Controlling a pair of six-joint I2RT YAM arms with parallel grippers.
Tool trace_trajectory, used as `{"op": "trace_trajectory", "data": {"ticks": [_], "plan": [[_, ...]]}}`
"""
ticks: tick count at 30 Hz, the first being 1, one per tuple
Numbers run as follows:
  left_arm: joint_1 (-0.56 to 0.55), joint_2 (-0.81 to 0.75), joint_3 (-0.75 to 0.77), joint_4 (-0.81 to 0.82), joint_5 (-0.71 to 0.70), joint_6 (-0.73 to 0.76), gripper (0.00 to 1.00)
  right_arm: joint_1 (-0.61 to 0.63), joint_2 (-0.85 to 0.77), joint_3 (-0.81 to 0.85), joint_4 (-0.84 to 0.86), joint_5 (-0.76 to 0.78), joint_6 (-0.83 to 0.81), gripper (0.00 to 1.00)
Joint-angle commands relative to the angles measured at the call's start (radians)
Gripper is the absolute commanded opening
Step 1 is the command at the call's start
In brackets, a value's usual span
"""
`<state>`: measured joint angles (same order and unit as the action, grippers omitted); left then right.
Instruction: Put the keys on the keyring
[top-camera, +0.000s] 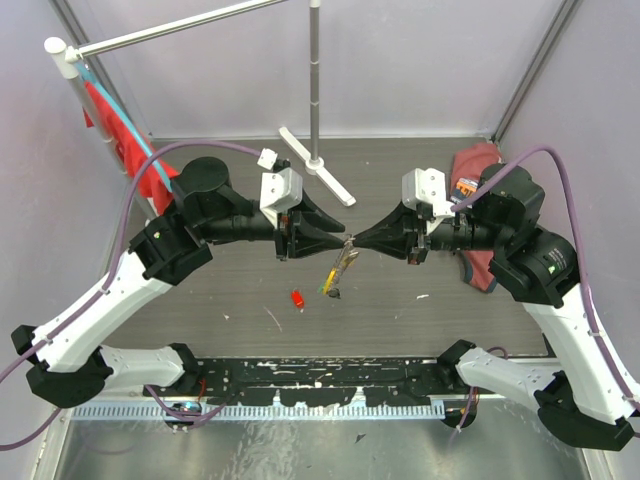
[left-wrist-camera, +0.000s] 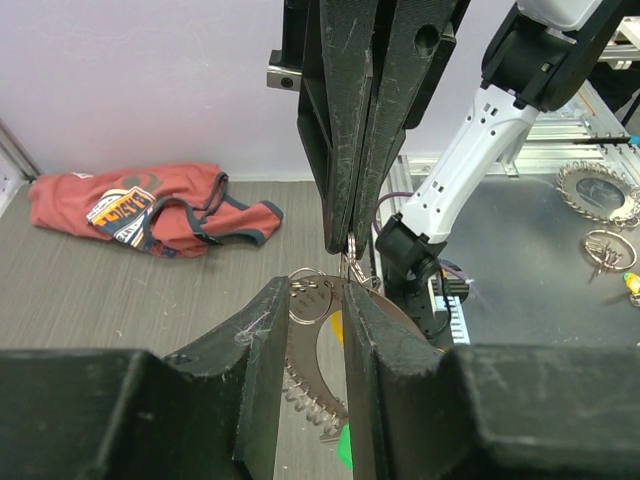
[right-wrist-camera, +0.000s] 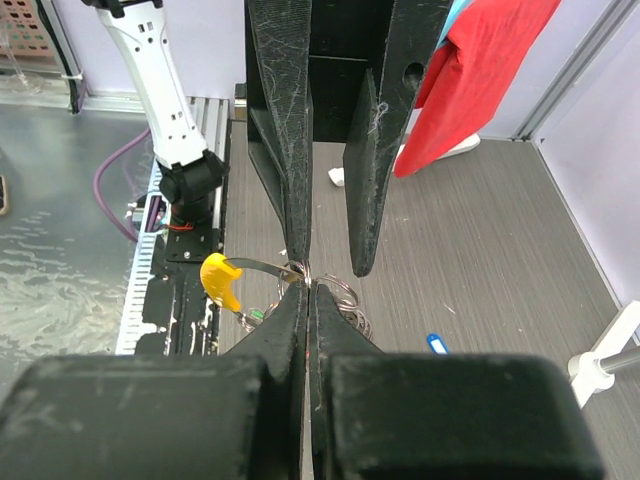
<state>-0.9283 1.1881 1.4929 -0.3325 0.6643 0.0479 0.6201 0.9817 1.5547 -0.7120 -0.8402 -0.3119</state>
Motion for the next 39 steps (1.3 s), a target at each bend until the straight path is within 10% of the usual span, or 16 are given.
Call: {"op": "trace_trajectory", "data": {"ticks": [1,24,39], "plan": [[-0.008,-0.028,0.021,0.025,-0.001,-0.003,0.35,0.003,-0.007,0.007,0.033,0.031,-0.012,0.01],[-0.008,0.003,0.032,0.020,0.010,-0.005,0.36,0.002,0.004,0.004,0.037,0.001,-0.010,0.01],[-0.010,0.033,0.056,0.025,0.046,-0.014,0.16,0.003,0.015,-0.005,0.032,-0.024,-0.014,0.01]]}}
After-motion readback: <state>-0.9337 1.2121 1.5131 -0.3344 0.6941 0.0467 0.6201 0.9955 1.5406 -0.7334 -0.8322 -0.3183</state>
